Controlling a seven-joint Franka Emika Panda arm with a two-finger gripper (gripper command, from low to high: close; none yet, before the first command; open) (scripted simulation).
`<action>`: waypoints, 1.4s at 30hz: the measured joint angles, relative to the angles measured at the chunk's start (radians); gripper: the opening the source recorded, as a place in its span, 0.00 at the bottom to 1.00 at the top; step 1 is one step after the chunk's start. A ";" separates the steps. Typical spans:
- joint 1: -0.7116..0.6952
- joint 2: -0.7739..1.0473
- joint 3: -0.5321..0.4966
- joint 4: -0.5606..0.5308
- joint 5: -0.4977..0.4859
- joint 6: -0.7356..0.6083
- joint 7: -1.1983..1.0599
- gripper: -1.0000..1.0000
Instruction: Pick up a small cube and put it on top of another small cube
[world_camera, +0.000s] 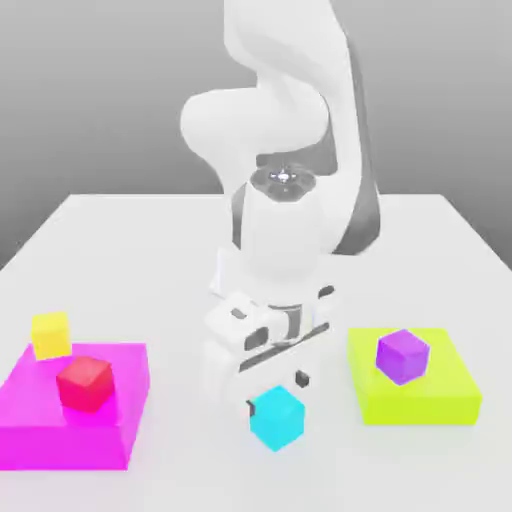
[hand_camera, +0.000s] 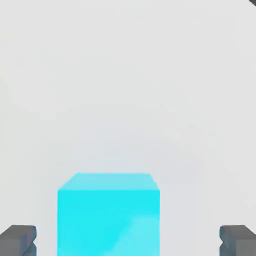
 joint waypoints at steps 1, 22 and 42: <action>-0.013 0.017 0.017 0.002 0.015 0.014 -0.011 0.50; -0.017 -0.038 0.004 -0.006 -0.052 -0.030 0.039 0.00; -0.179 -0.220 -0.109 0.094 -0.063 -0.347 0.208 0.00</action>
